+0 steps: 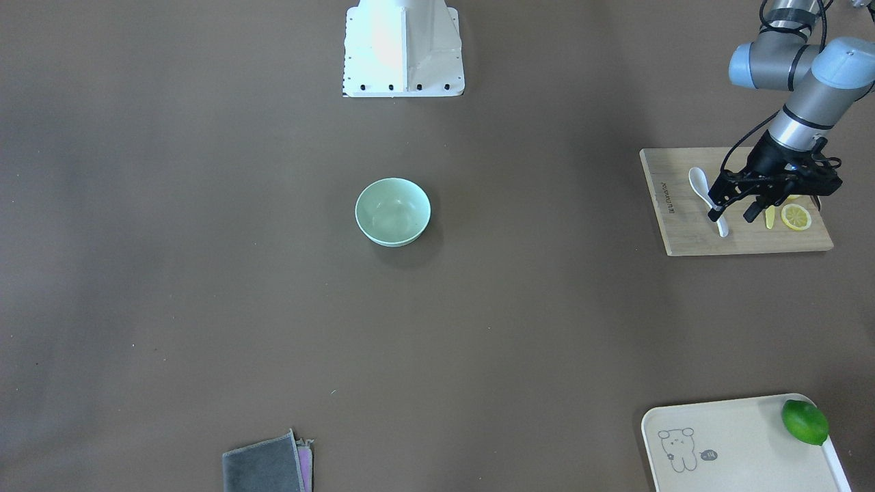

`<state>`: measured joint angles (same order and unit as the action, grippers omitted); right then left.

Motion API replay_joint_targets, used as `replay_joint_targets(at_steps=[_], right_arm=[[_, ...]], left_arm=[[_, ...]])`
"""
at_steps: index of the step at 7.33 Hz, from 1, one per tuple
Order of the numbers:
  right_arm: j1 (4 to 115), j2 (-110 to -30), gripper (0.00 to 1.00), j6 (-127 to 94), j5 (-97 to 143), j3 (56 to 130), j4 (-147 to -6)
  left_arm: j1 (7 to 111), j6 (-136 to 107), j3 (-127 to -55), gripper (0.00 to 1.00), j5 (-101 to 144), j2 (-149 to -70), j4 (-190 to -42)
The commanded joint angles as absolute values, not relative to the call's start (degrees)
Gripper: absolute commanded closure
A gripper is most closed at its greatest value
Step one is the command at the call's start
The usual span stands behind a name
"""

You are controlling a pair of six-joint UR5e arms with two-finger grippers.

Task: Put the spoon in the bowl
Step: 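Reach the left gripper to the white spoon on the cutting board and grasp it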

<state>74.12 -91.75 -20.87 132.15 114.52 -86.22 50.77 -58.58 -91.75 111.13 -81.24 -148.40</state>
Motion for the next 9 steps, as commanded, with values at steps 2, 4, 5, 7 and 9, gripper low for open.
replay_joint_targets(at_steps=[2,4,5,7,9], right_arm=[[74.44,-92.02,0.0,-20.83,132.19,114.61,-86.13],[74.53,-92.11,0.0,-20.83,132.19,114.61,-86.22],[74.62,-92.11,0.0,-20.83,132.19,114.61,-86.22],[74.79,-92.11,0.0,-20.83,132.1,114.61,-86.22],[75.14,-92.29,0.0,-20.92,132.19,114.7,-86.22]], left_arm=[[50.1,-58.71,-91.23,0.27,110.57,-81.56,-148.8],[49.31,-58.62,-91.23,0.36,110.57,-81.48,-148.8],[48.78,-58.71,-91.23,0.41,109.87,-81.39,-149.41],[48.34,-58.71,-91.23,0.69,109.86,-81.21,-149.68],[48.25,-58.54,-91.4,1.0,109.86,-81.3,-149.77]])
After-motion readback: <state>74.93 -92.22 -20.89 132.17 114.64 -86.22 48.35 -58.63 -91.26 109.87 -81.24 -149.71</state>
